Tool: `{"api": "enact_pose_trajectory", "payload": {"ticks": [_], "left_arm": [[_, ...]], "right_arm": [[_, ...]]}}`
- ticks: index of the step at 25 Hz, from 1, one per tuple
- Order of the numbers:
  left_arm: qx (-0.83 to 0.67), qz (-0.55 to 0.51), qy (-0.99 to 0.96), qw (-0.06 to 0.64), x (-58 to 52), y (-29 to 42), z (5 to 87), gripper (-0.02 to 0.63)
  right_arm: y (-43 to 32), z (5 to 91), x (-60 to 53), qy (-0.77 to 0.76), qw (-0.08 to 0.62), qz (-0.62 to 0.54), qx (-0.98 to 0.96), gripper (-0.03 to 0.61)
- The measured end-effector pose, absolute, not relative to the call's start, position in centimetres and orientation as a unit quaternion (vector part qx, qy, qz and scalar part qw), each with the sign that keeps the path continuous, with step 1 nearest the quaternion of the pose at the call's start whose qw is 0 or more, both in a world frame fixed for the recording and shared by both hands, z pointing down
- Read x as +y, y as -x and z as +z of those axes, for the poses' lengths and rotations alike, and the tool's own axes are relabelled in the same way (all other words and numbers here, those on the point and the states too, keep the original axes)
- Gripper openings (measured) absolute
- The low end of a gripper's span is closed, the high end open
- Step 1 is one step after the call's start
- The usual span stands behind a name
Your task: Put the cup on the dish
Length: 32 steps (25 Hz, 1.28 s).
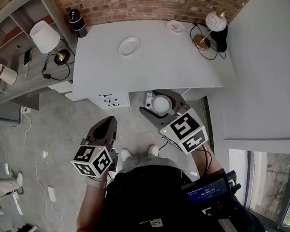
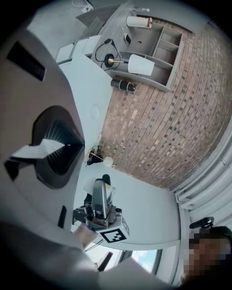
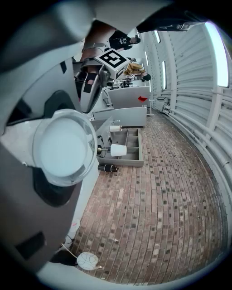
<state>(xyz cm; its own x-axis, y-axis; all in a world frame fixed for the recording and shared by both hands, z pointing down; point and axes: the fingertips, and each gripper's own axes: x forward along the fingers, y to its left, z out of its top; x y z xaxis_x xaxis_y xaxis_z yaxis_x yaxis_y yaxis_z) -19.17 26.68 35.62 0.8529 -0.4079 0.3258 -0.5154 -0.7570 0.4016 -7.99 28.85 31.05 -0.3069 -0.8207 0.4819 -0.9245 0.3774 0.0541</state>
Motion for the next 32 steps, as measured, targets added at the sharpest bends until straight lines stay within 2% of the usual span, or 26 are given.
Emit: {"api": "enact_pose_trajectory", "payload": {"ticks": [32], "left_arm": [[-0.257,0.118,-0.931,0.231,29.5,14.4,35.1,0.005]], "right_arm": [[1.7,29.9,30.4,-0.567,0.163,0.12,-0.798,0.255]]}}
